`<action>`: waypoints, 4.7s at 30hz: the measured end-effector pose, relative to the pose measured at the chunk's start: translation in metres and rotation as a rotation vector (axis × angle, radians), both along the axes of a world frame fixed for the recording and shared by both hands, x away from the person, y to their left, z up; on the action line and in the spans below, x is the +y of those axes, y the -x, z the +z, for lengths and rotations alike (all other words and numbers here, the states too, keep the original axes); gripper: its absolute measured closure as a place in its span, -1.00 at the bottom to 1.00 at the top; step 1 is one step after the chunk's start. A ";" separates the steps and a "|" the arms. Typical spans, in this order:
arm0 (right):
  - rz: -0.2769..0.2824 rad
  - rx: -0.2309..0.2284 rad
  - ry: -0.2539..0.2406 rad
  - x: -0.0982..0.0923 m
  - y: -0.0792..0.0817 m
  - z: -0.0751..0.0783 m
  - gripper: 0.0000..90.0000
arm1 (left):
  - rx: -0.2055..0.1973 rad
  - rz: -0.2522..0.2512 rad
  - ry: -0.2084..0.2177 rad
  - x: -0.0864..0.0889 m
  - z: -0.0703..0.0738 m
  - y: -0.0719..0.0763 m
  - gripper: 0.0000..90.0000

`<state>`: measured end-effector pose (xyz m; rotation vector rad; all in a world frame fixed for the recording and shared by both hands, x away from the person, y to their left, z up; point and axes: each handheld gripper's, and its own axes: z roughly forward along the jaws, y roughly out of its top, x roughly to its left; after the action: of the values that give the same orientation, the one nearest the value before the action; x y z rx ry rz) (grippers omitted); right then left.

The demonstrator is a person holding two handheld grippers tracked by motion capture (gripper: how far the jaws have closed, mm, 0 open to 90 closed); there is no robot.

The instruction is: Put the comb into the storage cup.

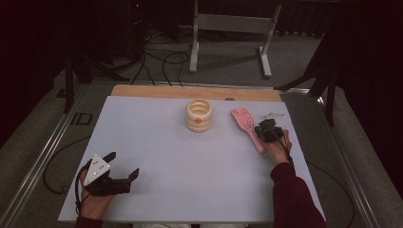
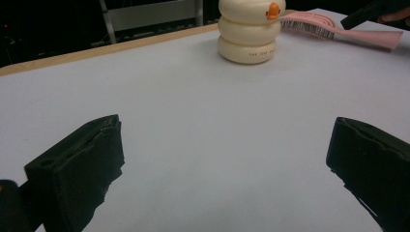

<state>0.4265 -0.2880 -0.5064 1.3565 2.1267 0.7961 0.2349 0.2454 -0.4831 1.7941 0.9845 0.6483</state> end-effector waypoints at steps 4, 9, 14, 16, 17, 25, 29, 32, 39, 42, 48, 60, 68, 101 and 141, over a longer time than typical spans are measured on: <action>0.005 -0.019 -0.019 -0.001 0.004 0.005 0.86 | -0.001 0.003 0.002 0.001 0.000 0.000 -0.99; 0.013 -0.062 -0.048 0.002 0.015 0.014 0.77 | -0.003 0.007 0.004 0.001 0.001 0.001 -0.99; 0.034 -0.105 -0.075 0.006 0.029 0.027 0.57 | -0.006 0.013 0.007 0.003 0.003 0.002 -0.99; 0.048 -0.115 -0.078 0.007 0.034 0.031 0.48 | -0.006 0.016 0.014 0.003 0.004 0.002 -0.99; 0.056 -0.119 -0.075 0.007 0.037 0.033 0.45 | -0.008 0.017 0.014 0.004 0.004 0.002 -0.99; 0.099 -0.169 -0.140 0.004 0.074 0.044 0.10 | -0.011 0.024 0.021 0.005 0.004 0.003 -0.99; 0.121 -0.200 -0.180 0.002 0.097 0.045 -0.17 | -0.014 0.023 0.023 0.005 0.005 0.003 -0.99; 0.140 -0.229 -0.215 0.001 0.115 0.045 -0.28 | -0.016 0.026 0.026 0.006 0.006 0.004 -0.99; 0.198 -0.266 -0.263 0.002 0.146 0.040 -0.44 | -0.029 0.035 0.040 0.010 0.009 0.005 -0.99; 0.216 -0.284 -0.283 0.003 0.159 0.041 -0.57 | -0.034 0.034 0.051 0.012 0.010 0.006 -0.99; 0.221 -0.311 -0.303 0.004 0.177 0.042 -0.72 | -0.047 0.021 0.056 0.014 0.013 0.008 -0.99; 0.223 -0.369 -0.340 -0.002 0.190 0.039 -0.78 | -0.075 -0.008 0.082 0.015 0.017 0.010 -1.00; 0.222 -0.355 -0.330 0.002 0.189 0.036 -0.78 | -0.075 -0.011 0.078 0.014 0.016 0.010 -1.00; 0.208 -0.240 -0.289 0.020 0.175 0.057 -0.78 | -0.055 0.022 0.075 0.016 0.013 0.009 -1.00; 0.196 -0.181 -0.172 0.048 0.111 0.112 -0.78 | -0.051 0.022 0.072 0.016 0.012 0.009 -1.00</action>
<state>0.3160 -0.2398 -0.3940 1.1201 2.1083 1.1586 0.2262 0.2613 -0.4715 1.6974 0.9823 0.6613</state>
